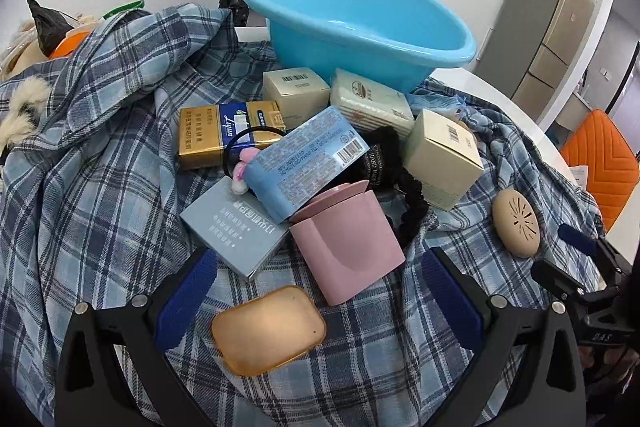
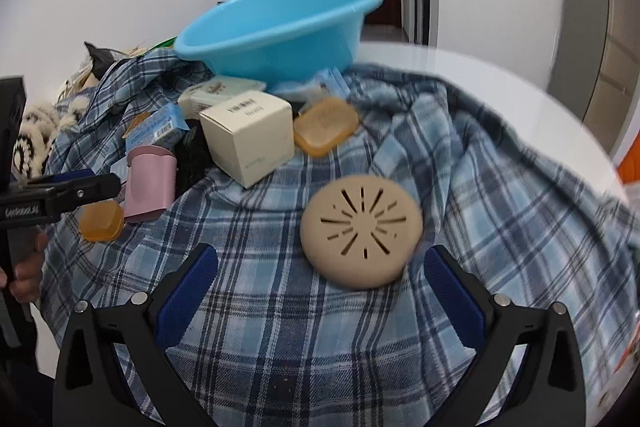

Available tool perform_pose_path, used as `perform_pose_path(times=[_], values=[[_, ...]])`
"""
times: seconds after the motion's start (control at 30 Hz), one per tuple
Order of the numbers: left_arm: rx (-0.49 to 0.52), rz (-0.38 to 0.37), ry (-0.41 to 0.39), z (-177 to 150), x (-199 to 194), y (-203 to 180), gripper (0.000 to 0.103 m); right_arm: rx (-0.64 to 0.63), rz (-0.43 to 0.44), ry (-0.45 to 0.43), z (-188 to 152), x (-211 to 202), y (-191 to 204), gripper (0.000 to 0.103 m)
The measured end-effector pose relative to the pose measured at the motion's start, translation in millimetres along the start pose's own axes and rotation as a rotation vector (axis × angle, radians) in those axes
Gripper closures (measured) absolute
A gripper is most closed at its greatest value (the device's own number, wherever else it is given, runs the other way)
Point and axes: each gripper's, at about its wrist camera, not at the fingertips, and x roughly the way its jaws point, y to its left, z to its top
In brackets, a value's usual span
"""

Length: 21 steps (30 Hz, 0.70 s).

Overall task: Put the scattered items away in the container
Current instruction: 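Reach the left gripper down and grasp the white barcode box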

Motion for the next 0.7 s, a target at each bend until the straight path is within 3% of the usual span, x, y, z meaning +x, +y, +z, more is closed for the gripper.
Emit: perform_pose_path(times=[0.2, 0.33, 0.53, 0.7], values=[[0.035, 0.015, -0.006, 3.5, -0.3, -1.1, 0.000, 0.084, -0.016, -0.022, 5.4, -1.6, -20.1, 0.000], [0.106, 0.065, 0.003, 7.0, 2.5, -7.1, 0.000, 0.092, -0.010, -0.029, 6.7, -3.9, -23.1, 0.000], [0.140, 0.011, 0.030, 21.1, 6.6, -9.1, 0.000, 0.087, -0.006, -0.003, 8.3, 1.4, -20.9, 0.000], [0.272, 0.035, 0.056, 43.6, 25.7, -28.1, 0.000, 0.074, -0.003, -0.048, 16.1, -5.0, -14.5, 0.000]])
